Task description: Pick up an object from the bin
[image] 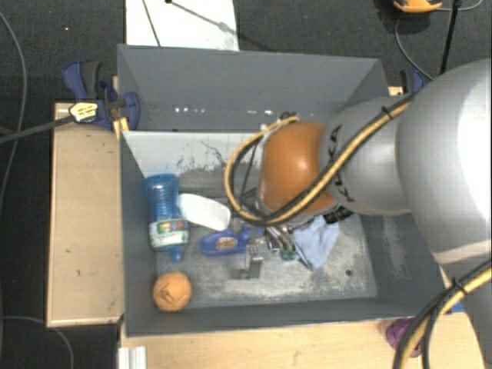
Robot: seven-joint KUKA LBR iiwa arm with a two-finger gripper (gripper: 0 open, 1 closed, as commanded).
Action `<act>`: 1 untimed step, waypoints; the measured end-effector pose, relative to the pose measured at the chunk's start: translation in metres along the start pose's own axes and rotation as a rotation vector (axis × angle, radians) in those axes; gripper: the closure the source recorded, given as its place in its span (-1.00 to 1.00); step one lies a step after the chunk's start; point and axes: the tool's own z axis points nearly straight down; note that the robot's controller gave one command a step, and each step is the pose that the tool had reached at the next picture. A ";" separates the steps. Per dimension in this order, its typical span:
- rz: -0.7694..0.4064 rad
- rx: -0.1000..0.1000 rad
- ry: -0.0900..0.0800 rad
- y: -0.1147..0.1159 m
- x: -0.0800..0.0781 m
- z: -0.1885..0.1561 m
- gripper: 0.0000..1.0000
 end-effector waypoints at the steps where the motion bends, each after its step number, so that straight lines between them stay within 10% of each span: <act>1: -0.025 0.001 -0.004 0.009 0.000 0.001 -1.00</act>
Offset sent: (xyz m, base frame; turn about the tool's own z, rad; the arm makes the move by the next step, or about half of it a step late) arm 0.0000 0.0000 0.0000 0.0000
